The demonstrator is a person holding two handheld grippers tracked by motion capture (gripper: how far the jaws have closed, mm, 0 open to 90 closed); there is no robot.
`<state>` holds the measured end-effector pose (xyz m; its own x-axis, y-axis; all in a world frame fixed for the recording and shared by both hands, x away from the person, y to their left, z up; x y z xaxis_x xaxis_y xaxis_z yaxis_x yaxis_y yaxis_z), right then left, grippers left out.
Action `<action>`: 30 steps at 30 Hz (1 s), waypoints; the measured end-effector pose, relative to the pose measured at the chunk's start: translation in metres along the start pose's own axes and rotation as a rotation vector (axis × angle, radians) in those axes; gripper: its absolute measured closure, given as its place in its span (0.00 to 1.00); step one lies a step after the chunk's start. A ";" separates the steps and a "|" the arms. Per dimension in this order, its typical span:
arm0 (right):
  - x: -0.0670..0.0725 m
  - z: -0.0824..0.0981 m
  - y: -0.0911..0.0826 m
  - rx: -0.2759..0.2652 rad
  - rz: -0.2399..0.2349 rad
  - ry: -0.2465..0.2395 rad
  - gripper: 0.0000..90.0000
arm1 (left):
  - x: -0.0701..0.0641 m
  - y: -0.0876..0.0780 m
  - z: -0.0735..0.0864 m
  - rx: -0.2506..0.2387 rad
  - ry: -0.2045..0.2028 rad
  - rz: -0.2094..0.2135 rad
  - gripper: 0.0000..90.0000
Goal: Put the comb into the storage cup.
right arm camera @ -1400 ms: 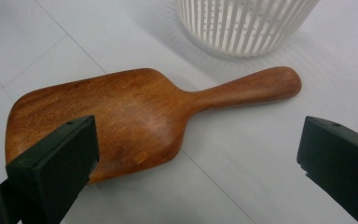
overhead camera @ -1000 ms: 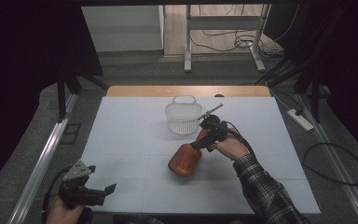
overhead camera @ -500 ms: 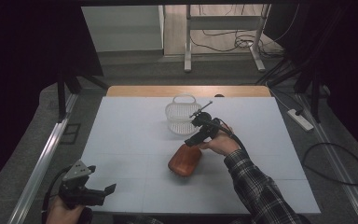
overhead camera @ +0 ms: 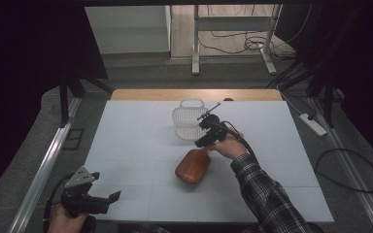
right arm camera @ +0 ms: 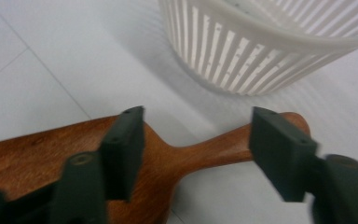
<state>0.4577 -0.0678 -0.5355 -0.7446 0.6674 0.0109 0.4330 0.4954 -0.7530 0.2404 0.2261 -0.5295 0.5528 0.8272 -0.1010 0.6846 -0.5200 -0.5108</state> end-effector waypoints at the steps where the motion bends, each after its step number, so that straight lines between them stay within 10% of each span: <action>1: 0.000 0.001 0.001 0.004 -0.012 -0.017 0.51 | 0.000 0.000 0.000 0.000 0.000 0.000 0.01; 11: 0.001 0.003 0.007 0.036 -0.080 -0.015 0.99 | 0.000 0.000 0.000 0.000 0.001 0.002 0.01; 30: -0.005 0.009 0.028 0.065 -0.043 -0.055 0.99 | 0.000 0.000 0.000 0.003 0.005 0.004 0.01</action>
<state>0.4684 -0.0622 -0.5627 -0.7893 0.6140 0.0095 0.3676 0.4848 -0.7936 0.2402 0.2258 -0.5297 0.5576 0.8242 -0.0990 0.6812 -0.5224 -0.5128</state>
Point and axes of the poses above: each handheld gripper's, and its own axes: y roughly forward along the jaws, z roughly out of its underside, x roughly to its left, the point moved 9 cm from there along y, roughly forward along the jaws, and after that the axes turned 13 degrees about -x, right-handed, at the moved point
